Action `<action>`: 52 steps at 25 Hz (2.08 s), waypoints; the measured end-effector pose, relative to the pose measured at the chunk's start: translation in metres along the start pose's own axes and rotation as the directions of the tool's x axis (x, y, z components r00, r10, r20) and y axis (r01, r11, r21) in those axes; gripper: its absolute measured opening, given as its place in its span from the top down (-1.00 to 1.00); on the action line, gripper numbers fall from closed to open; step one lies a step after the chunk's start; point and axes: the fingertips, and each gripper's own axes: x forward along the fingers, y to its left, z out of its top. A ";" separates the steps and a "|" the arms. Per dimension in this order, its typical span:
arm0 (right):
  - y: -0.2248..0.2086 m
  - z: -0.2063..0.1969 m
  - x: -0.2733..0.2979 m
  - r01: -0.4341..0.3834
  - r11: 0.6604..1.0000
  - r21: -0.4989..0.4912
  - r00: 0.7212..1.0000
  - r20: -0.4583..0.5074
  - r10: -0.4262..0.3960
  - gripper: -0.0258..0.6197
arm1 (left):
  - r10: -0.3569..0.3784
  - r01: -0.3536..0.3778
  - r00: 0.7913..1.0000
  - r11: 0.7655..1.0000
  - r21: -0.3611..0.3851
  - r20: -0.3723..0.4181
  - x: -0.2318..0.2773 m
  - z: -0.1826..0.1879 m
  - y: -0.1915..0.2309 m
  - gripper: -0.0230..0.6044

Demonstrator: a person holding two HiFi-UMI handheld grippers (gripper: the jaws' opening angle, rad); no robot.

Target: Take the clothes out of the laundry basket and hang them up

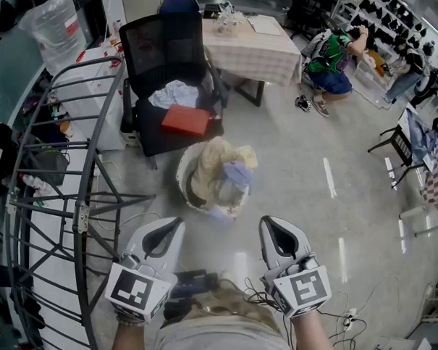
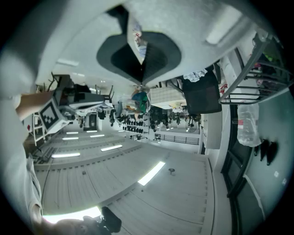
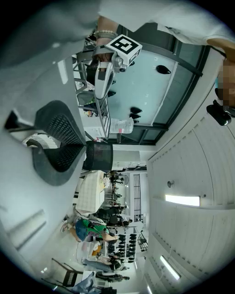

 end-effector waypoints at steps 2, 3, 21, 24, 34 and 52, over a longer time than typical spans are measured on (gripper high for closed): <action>-0.001 -0.001 -0.001 0.001 1.000 0.001 1.000 -0.006 -0.001 0.91 | -0.002 0.002 1.000 1.000 0.003 0.001 0.001 0.001 -0.002 0.94; -0.001 -0.002 -0.001 -0.001 1.000 -0.003 1.000 -0.005 0.001 0.91 | -0.003 0.003 1.000 1.000 0.004 0.002 0.002 0.001 -0.002 0.94; 0.009 0.001 0.003 0.004 0.999 0.047 1.000 0.013 -0.004 0.57 | -0.005 0.005 1.000 1.000 0.002 0.000 0.000 -0.002 0.003 0.55; 0.008 0.001 0.002 0.021 0.999 0.041 1.000 0.018 -0.022 0.57 | -0.012 0.012 1.000 1.000 0.001 0.010 -0.002 -0.002 0.006 0.55; 0.003 -0.006 -0.009 0.121 0.990 0.075 0.992 0.025 -0.123 0.57 | -0.062 0.061 0.998 0.998 0.016 0.023 -0.005 -0.005 0.013 0.55; -0.095 -0.014 0.030 0.159 0.982 0.106 0.987 0.011 -0.161 0.56 | -0.110 0.110 0.994 0.993 0.037 0.012 0.103 0.017 0.024 0.55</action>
